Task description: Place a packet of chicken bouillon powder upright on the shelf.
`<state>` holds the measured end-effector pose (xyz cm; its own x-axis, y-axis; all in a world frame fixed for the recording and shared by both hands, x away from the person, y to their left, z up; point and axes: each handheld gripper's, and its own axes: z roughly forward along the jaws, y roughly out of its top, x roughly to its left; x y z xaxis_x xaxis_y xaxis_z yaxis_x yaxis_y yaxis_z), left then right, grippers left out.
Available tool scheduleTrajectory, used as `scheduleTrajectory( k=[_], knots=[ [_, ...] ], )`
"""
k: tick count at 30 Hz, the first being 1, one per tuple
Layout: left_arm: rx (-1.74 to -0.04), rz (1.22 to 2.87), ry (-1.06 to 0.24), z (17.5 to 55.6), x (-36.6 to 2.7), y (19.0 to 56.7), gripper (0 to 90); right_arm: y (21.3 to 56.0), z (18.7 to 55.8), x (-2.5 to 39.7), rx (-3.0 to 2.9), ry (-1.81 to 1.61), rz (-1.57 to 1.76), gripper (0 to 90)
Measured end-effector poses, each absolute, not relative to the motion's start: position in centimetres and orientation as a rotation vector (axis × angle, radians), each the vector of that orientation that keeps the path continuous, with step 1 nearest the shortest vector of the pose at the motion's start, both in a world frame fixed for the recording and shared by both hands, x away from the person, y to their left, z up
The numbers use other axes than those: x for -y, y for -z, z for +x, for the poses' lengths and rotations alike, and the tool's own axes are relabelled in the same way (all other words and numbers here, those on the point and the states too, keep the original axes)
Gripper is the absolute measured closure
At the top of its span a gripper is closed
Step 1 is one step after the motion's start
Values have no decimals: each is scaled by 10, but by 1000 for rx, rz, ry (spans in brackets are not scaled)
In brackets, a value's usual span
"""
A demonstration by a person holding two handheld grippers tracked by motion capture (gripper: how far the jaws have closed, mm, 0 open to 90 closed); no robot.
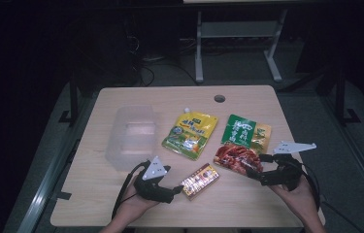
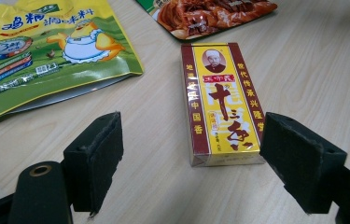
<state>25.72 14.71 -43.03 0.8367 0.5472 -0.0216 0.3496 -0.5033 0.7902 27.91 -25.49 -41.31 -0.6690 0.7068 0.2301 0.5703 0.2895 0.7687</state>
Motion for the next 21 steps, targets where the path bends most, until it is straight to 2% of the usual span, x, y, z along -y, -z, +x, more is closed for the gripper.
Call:
scheduleTrajectory(
  k=[21],
  knots=[
    [-650,2146,-285,259,-146,430,220,398,300,234,-2431,-1324,1170,144]
  ],
)
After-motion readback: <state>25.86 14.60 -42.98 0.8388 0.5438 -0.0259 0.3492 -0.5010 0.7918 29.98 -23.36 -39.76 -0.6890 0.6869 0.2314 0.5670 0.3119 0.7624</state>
